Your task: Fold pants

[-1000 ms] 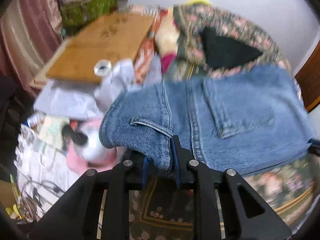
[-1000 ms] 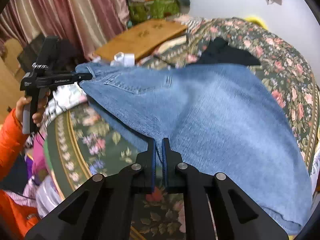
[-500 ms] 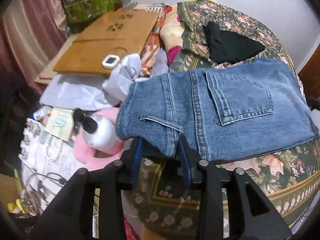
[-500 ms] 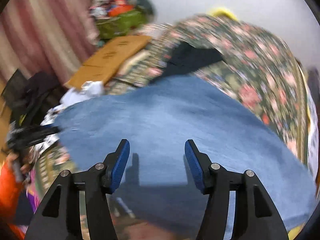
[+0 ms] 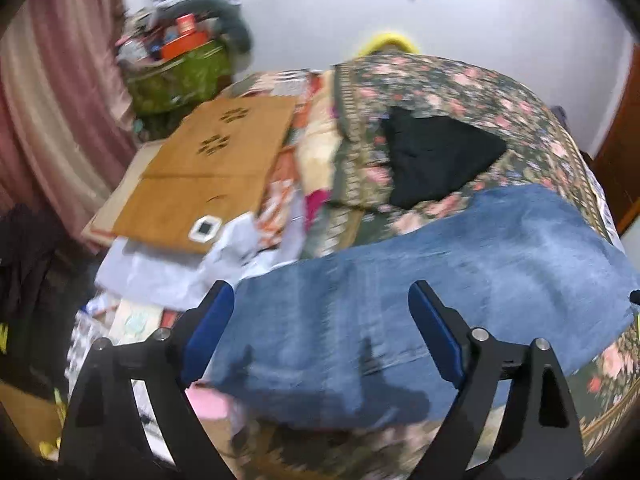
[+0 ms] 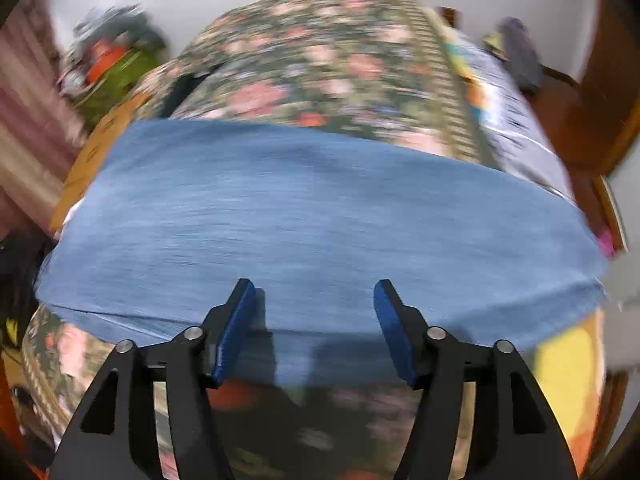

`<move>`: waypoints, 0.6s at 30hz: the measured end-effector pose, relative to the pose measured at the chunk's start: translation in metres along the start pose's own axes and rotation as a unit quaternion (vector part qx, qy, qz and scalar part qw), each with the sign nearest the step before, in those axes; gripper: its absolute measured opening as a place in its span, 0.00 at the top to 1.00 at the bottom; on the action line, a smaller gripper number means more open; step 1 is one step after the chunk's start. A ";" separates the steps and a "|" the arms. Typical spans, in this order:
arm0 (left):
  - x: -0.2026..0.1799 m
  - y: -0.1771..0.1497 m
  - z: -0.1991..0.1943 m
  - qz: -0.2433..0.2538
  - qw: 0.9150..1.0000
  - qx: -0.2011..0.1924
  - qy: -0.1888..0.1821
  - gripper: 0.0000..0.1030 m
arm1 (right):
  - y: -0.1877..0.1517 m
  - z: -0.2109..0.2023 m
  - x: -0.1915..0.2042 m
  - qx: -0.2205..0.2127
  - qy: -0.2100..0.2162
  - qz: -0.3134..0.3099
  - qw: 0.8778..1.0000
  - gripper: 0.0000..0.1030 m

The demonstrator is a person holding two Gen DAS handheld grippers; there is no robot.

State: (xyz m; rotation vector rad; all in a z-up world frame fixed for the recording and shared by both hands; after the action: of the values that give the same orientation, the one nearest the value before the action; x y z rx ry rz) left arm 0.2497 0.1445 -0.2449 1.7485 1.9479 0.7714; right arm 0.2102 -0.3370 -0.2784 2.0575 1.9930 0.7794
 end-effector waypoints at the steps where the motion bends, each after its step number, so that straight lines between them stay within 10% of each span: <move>1: -0.017 0.004 0.006 0.011 1.000 0.004 -0.008 0.13 | 0.000 -0.004 -0.015 -0.004 -0.011 0.012 1.000 0.41; 18: -0.209 0.000 0.066 0.119 0.988 0.081 -0.053 0.13 | -0.002 -0.005 -0.187 -0.071 -0.025 0.203 0.976 0.41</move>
State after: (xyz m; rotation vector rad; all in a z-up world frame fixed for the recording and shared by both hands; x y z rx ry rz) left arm 0.3185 -0.0539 -0.3073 2.1028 1.7957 0.5950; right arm 0.2118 -0.5186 -0.3215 2.3997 1.4583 0.8977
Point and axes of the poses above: each gripper's, at about its wrist camera, not at the fingertips, and z roughly the way its jaws point, x to its left, y to its top, the point moved 8 cm from there along z, roughly the way its jaws point, and after that the axes turned 3 degrees about -x, right-handed, at the moved point
